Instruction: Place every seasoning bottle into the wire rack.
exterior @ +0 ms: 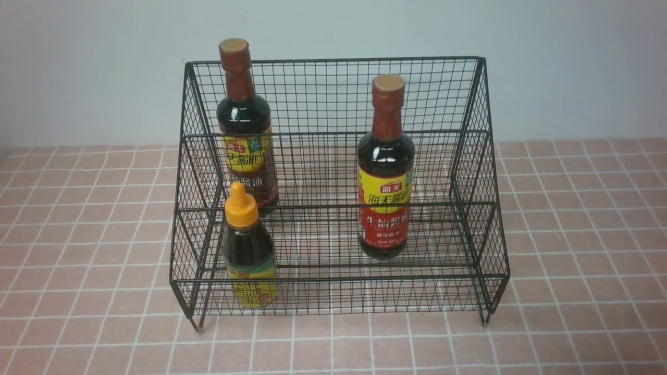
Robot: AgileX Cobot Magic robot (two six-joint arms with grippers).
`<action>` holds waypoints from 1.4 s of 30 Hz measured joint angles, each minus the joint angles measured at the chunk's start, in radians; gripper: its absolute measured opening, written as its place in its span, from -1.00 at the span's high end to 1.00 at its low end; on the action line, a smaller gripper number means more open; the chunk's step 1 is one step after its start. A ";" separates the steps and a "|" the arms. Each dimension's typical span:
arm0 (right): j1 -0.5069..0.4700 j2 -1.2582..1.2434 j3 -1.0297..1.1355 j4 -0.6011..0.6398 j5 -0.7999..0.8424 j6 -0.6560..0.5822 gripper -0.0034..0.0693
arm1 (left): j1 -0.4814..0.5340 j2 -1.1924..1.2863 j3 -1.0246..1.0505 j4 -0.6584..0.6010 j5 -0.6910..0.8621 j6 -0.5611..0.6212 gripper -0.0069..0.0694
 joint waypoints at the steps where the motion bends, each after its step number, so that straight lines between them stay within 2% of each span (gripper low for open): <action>1: 0.000 0.000 0.000 0.000 0.000 0.000 0.93 | 0.000 -0.002 0.000 0.001 -0.003 0.000 0.84; 6: 0.000 0.000 0.000 0.000 0.000 0.000 0.93 | 0.000 -0.057 0.000 0.011 -0.033 -0.037 0.84; 10: 0.000 0.000 0.000 0.000 0.000 0.000 0.93 | 0.000 -0.110 0.000 0.010 -0.035 -0.132 0.84; 13: 0.000 0.000 0.000 0.000 0.000 0.000 0.93 | 0.000 -0.205 0.000 -0.013 0.037 -0.300 0.84; 14: 0.000 0.000 0.000 0.000 0.000 0.000 0.93 | 0.000 -0.205 0.000 -0.013 0.042 -0.309 0.84; 16: 0.000 0.000 0.000 0.000 0.000 0.000 0.93 | 0.000 -0.286 -0.002 -0.023 0.099 -0.428 0.84; 19: 0.000 0.000 0.000 0.000 0.000 0.000 0.93 | 0.000 -0.381 -0.010 -0.030 0.134 -0.529 0.84; 23: 0.000 0.000 0.000 0.000 0.000 0.000 0.93 | 0.000 -0.461 -0.014 -0.041 0.135 -0.544 0.84; 24: 0.000 0.000 0.000 0.000 0.000 0.000 0.93 | 0.000 -0.482 -0.016 -0.056 0.135 -0.513 0.84; 28: 0.000 0.000 0.000 0.000 0.000 0.000 0.93 | 0.000 -0.503 -0.017 -0.191 0.135 -0.306 0.84; 32: 0.000 0.000 0.000 0.000 0.000 0.000 0.93 | 0.000 -0.503 0.020 -0.523 0.159 0.201 0.84; 33: 0.000 0.000 0.000 0.000 0.000 0.000 0.93 | 0.000 -0.503 0.037 -0.658 0.184 0.383 0.84; 34: 0.000 0.000 0.000 0.000 0.000 0.000 0.93 | 0.000 -0.503 0.040 -0.683 0.188 0.445 0.84; 36: 0.000 0.000 0.000 0.000 0.000 0.000 0.93 | 0.000 -0.508 0.079 -1.058 0.295 0.843 0.84; 39: 0.000 0.000 0.000 0.000 0.000 0.000 0.93 | 0.000 -0.531 0.114 -1.424 0.498 1.288 0.84; 40: 0.000 0.000 0.000 0.000 0.000 0.000 0.93 | 0.000 -0.533 0.116 -1.447 0.515 1.288 0.84; 41: 0.000 0.000 0.000 0.000 0.000 0.000 0.93 | 0.000 -0.552 0.136 -1.577 0.628 1.491 0.84; 42: 0.000 0.000 0.000 0.000 0.000 0.000 0.93 | 0.000 -0.566 0.152 -1.646 0.700 1.629 0.84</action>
